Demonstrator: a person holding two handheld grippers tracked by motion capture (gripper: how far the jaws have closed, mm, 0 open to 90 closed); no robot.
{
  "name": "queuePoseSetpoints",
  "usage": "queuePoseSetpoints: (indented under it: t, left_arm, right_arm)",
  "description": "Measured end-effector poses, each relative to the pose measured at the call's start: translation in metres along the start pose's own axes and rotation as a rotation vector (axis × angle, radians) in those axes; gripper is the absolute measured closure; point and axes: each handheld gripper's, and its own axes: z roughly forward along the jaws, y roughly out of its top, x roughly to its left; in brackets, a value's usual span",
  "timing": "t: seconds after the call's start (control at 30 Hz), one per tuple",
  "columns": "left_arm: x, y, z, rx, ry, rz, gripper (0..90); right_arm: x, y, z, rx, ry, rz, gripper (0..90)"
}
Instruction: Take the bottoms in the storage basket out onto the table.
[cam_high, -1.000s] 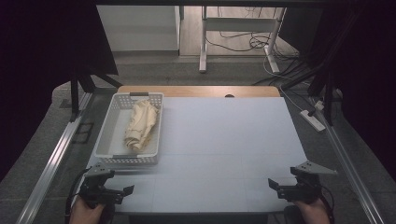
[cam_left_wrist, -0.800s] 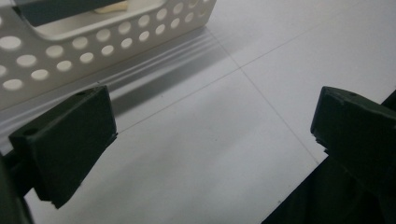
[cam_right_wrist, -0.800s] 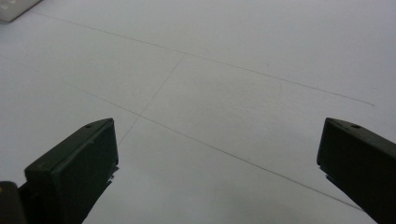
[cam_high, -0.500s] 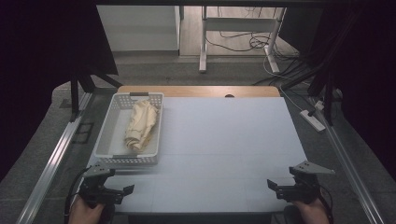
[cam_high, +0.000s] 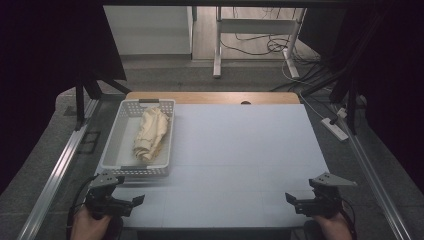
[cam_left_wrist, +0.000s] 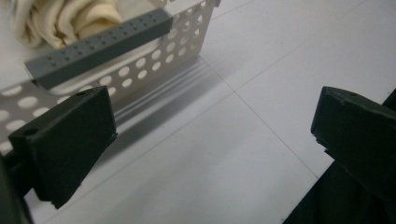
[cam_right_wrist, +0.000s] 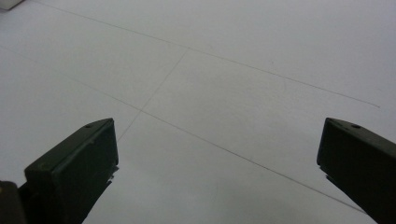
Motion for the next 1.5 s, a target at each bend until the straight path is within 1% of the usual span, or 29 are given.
queuePoseSetpoints:
  t: [0.2,0.27,0.3,0.33,0.37,0.5,0.67,0.87,1.0,1.07,1.1,1.27,1.37,1.5]
  left_arm:
    - [0.0,0.007,-0.003,-0.011,-0.001,0.007,0.0]
    - [0.001,0.009,-0.003,-0.014,-0.016,-0.01,0.0]
    - [0.001,0.009,-0.003,-0.014,-0.016,-0.01,0.0]
    - [0.004,0.01,-0.003,-0.022,-0.029,0.0,0.0]
    - [0.004,0.01,-0.003,-0.028,-0.026,0.004,0.0]
    - [0.006,0.011,-0.002,-0.029,-0.024,0.015,0.0]
    - [0.01,0.014,-0.002,-0.042,-0.04,-0.002,0.0]
    - [0.012,0.018,-0.003,-0.048,-0.03,-0.011,0.0]
    - [0.015,0.022,-0.003,-0.053,-0.039,-0.013,0.0]
    - [0.018,0.025,-0.003,-0.062,-0.059,-0.021,0.0]
    - [0.018,0.025,-0.003,-0.062,-0.059,-0.021,0.0]
    - [0.021,0.032,-0.002,-0.059,-0.061,-0.007,0.0]
    - [0.023,0.041,-0.001,-0.046,-0.079,0.006,0.0]
    - [0.028,0.047,0.001,-0.05,-0.088,0.004,0.0]
  right_arm:
    - [-0.001,0.0,-0.001,-0.007,0.003,0.009,0.0]
    - [-0.002,0.0,-0.001,-0.01,0.005,0.016,0.0]
    - [-0.002,0.0,-0.001,-0.01,0.005,0.016,0.0]
    - [-0.002,0.0,-0.001,-0.012,0.005,0.019,0.0]
    - [-0.002,0.0,-0.001,-0.013,0.005,0.018,0.0]
    - [-0.002,-0.001,-0.002,-0.015,0.005,0.018,0.0]
    - [-0.002,-0.001,-0.002,-0.017,0.005,0.019,0.0]
    - [-0.002,-0.001,-0.002,-0.017,0.006,0.019,0.0]
    - [-0.002,-0.001,-0.002,-0.016,0.006,0.018,0.0]
    - [-0.002,-0.001,-0.002,-0.017,0.006,0.018,0.0]
    - [-0.002,-0.001,-0.002,-0.017,0.006,0.019,0.0]
    - [-0.002,-0.001,-0.002,-0.016,0.007,0.019,0.0]
    - [-0.002,0.0,-0.002,-0.014,0.007,0.018,0.0]
    - [-0.003,-0.001,-0.002,-0.014,0.008,0.019,0.0]
